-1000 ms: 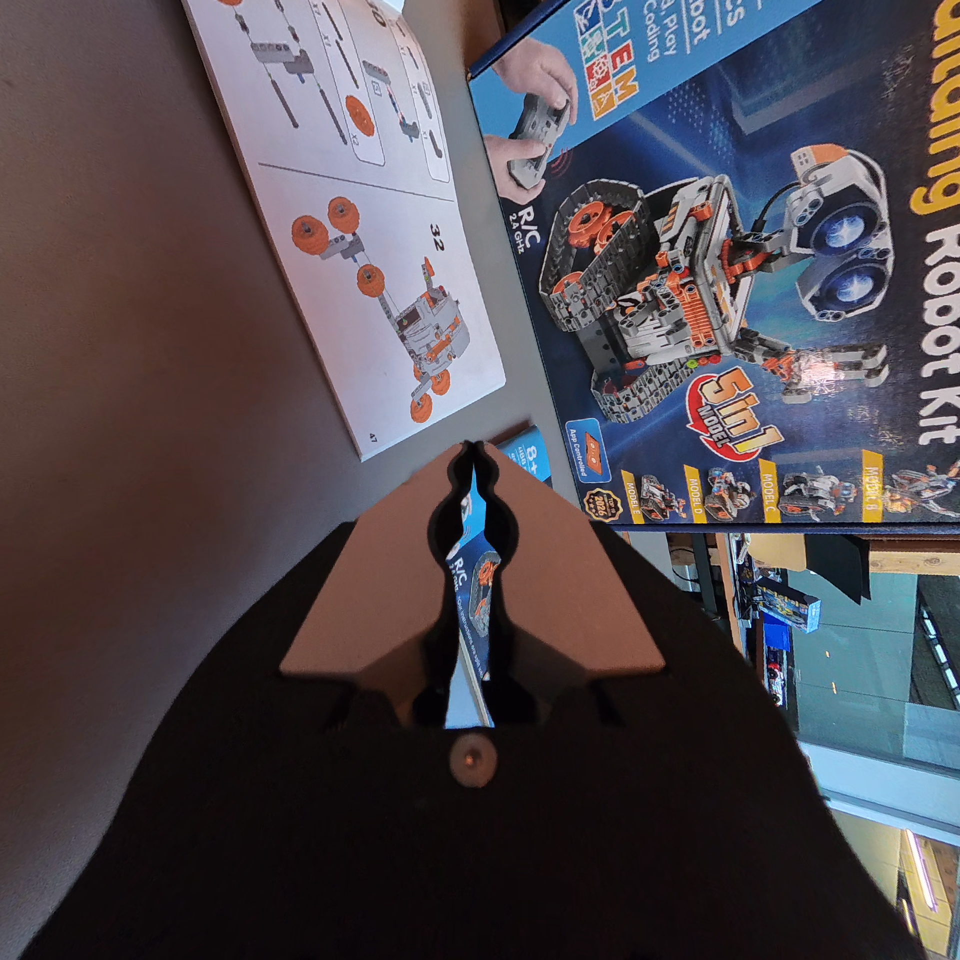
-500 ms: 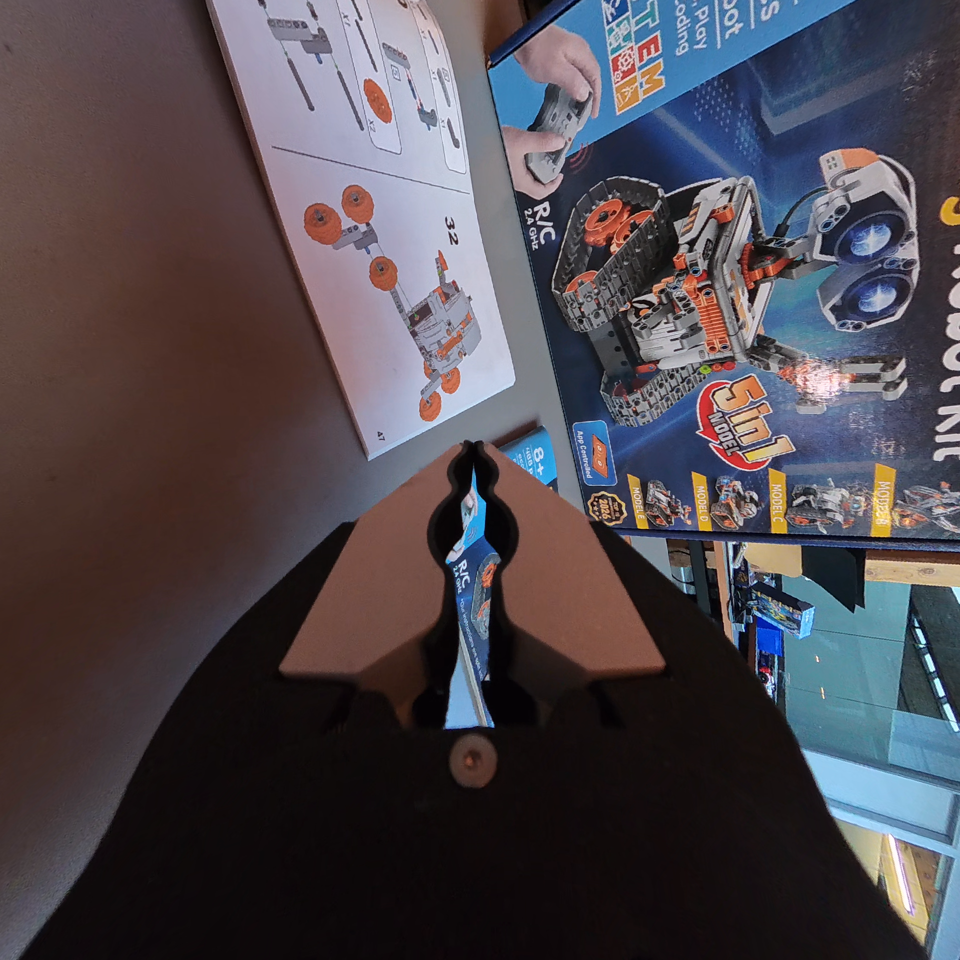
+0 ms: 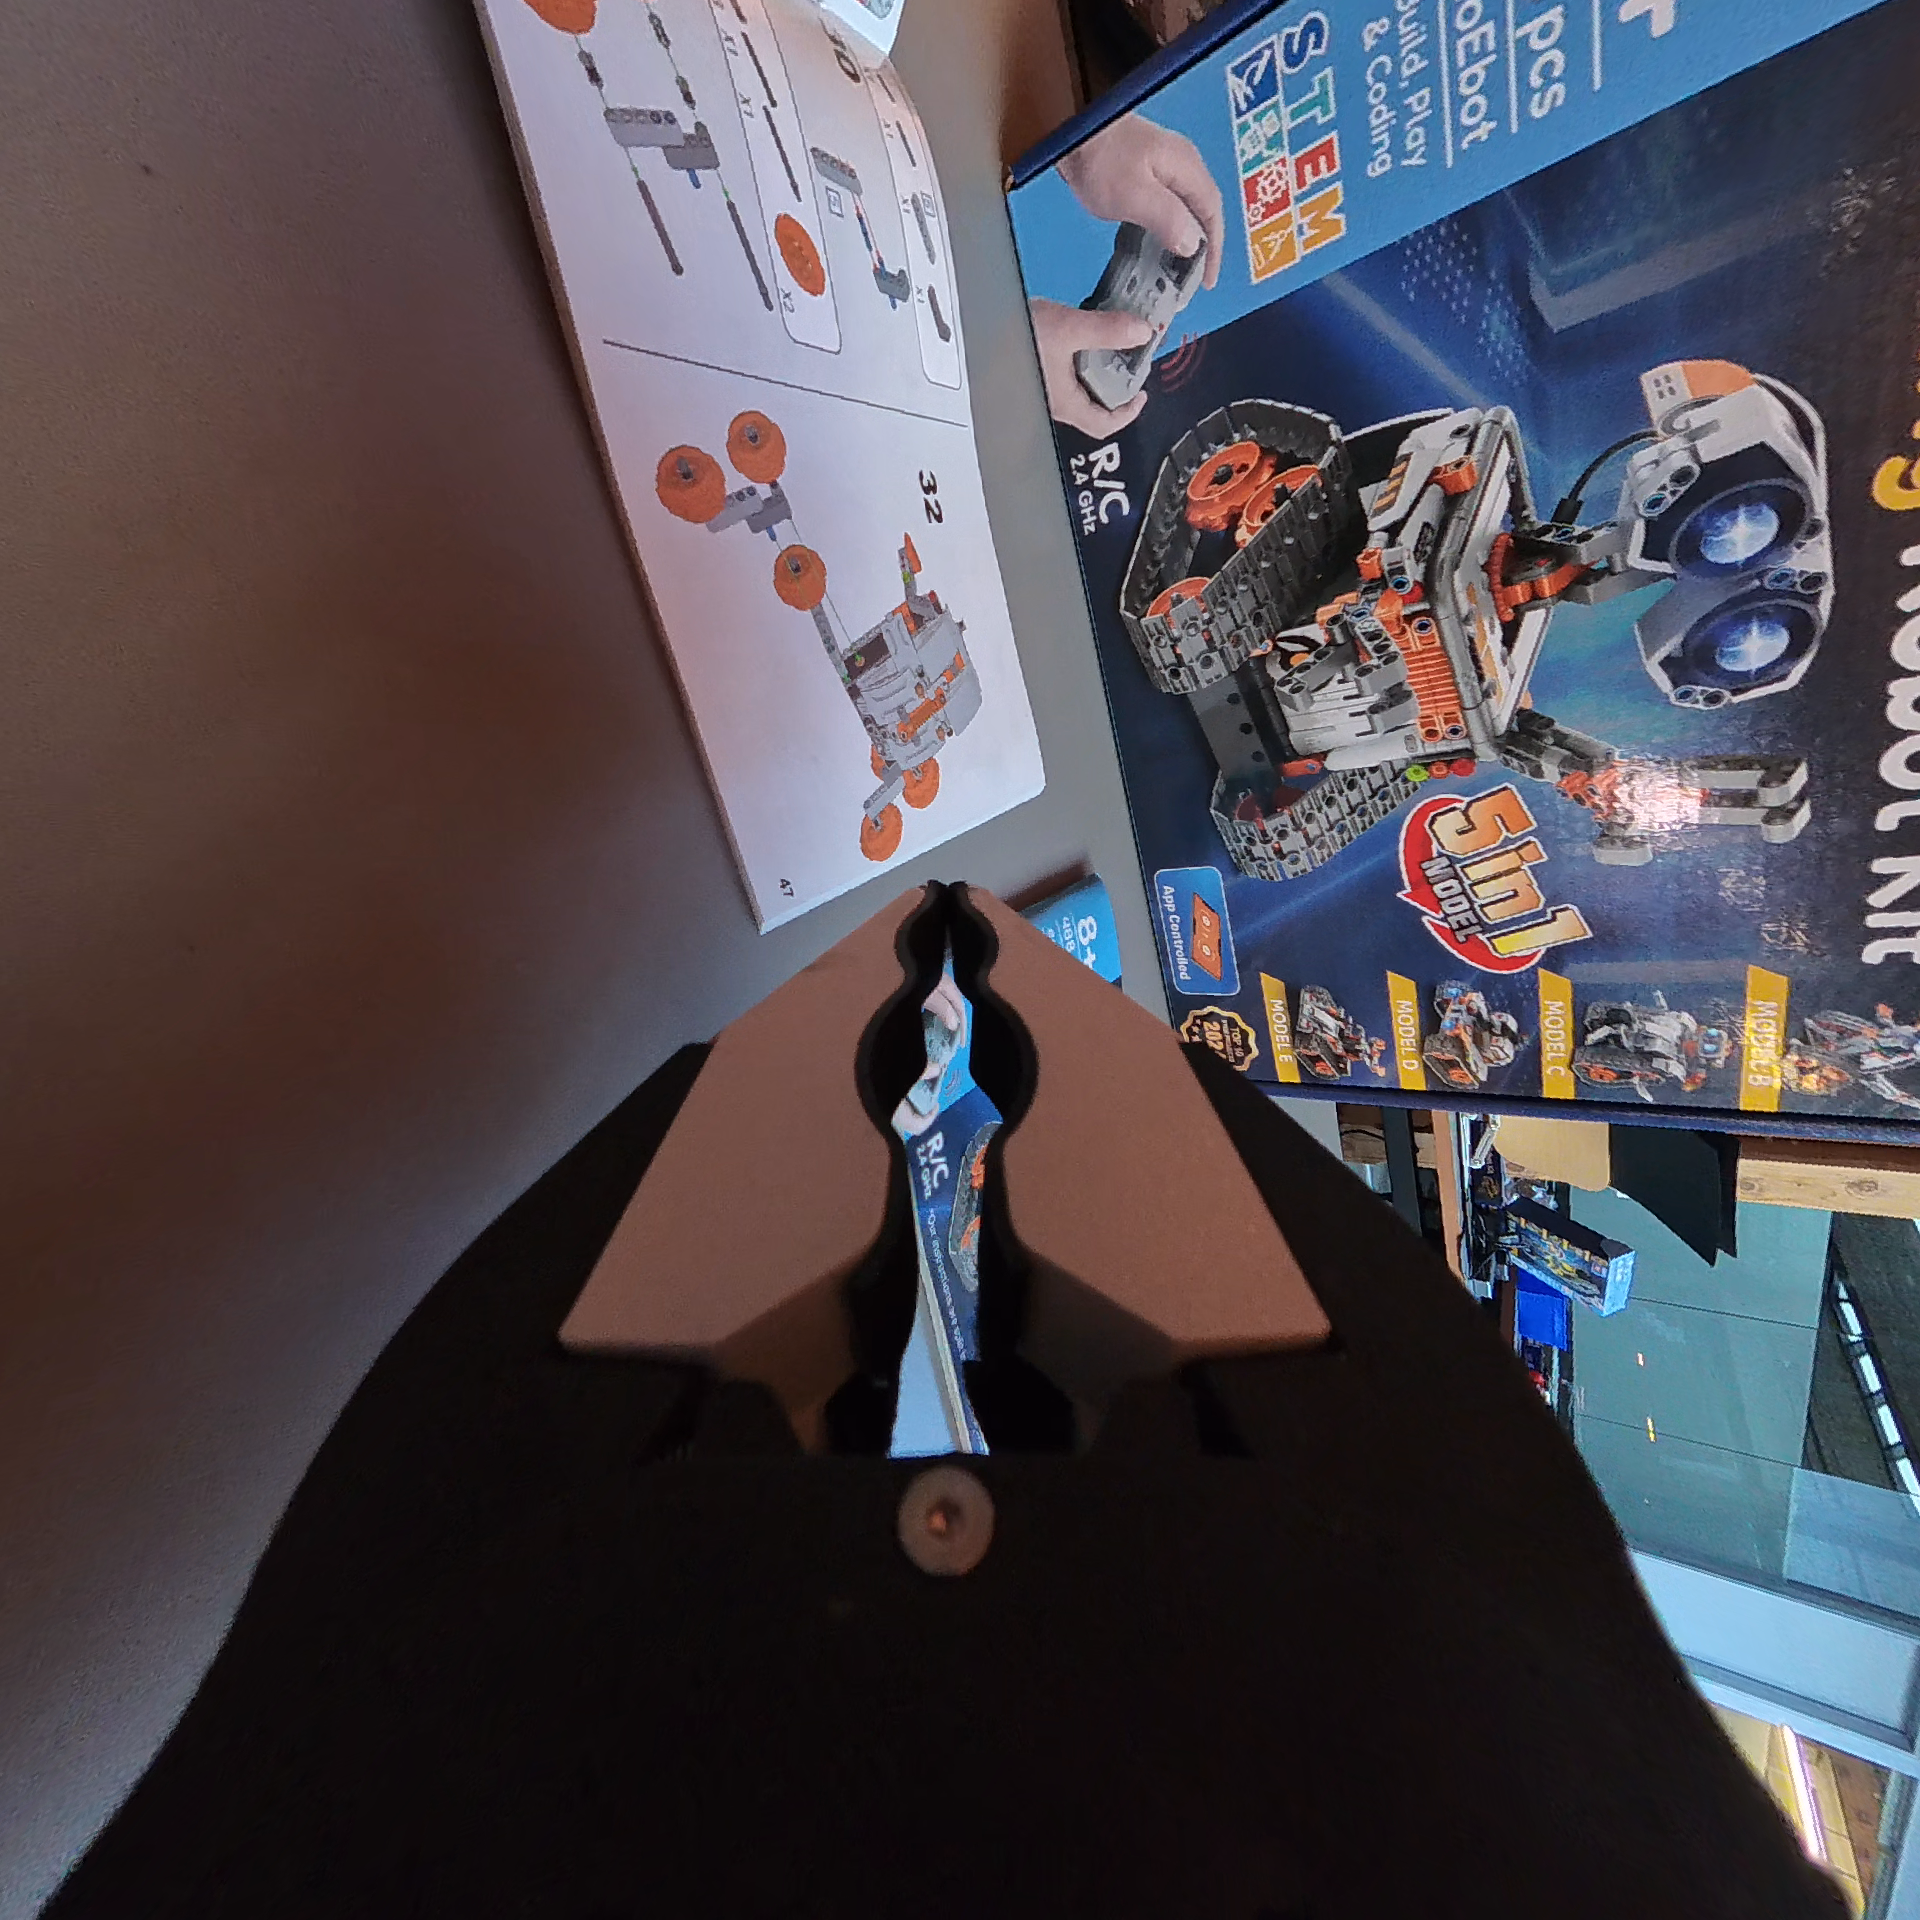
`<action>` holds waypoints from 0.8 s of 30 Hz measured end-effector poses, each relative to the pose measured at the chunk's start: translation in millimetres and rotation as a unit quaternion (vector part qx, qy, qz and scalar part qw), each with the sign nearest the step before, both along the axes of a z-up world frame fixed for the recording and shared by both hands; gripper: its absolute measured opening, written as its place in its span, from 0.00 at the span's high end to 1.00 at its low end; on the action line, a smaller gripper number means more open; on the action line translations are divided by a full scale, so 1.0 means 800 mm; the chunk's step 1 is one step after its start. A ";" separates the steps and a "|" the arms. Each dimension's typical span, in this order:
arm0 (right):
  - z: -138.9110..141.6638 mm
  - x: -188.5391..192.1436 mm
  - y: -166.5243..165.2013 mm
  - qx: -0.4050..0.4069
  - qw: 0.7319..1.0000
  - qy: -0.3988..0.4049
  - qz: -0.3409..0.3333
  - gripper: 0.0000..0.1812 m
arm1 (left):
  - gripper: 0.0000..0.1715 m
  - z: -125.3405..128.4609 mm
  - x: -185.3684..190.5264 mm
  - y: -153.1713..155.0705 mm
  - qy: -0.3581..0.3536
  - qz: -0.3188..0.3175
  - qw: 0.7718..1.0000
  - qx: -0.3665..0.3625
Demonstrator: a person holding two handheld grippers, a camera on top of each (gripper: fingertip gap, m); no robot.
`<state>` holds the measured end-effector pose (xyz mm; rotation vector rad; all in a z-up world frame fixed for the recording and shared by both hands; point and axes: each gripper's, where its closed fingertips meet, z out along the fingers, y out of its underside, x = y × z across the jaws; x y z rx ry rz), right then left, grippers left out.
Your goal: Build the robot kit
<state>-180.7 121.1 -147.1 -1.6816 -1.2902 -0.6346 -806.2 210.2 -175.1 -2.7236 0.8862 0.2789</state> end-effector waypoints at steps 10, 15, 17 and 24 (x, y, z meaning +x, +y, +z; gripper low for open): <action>0.004 -0.003 -0.003 0.003 1.000 0.004 0.006 1.00 | 1.00 0.000 0.031 -0.078 -0.137 0.014 0.984 -0.109; 0.003 -0.007 -0.004 0.000 1.000 0.003 0.013 1.00 | 0.98 0.001 0.057 -0.138 -0.235 0.033 0.954 -0.183; 0.002 -0.009 -0.004 -0.001 1.000 0.000 0.015 1.00 | 0.99 0.004 0.056 -0.144 -0.233 0.026 0.956 -0.175; 0.000 -0.009 -0.004 -0.004 1.000 -0.003 0.016 1.00 | 0.90 0.035 0.005 -0.075 -0.054 -0.006 0.998 0.010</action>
